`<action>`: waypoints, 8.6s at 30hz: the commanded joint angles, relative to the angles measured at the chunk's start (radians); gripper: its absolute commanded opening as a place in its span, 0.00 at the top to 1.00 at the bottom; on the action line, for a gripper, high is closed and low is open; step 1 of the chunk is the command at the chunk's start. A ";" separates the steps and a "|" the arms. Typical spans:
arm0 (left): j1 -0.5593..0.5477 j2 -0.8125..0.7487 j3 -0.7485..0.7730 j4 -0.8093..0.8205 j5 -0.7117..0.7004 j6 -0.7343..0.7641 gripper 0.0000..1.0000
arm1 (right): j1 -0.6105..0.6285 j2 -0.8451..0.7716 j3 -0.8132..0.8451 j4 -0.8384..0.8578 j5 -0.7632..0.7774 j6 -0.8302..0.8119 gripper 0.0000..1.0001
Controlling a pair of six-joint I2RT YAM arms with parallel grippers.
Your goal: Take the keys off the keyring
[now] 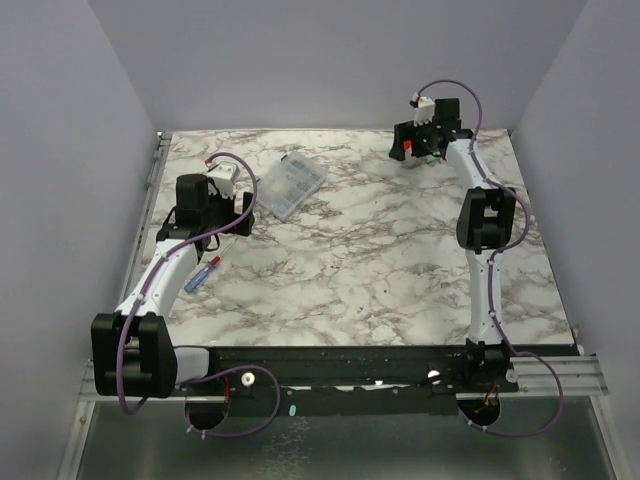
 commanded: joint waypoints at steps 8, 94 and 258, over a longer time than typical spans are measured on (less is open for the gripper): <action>0.001 0.008 -0.015 0.013 0.013 0.008 0.01 | -0.003 0.130 0.097 0.001 -0.059 0.144 0.01; -0.246 0.178 0.026 0.434 0.310 -0.317 0.01 | 0.432 -0.669 -1.162 0.042 -0.064 -0.318 0.40; -0.344 0.072 0.343 -0.469 0.836 0.465 0.48 | 0.490 -1.210 -1.117 0.018 -0.508 -0.135 0.99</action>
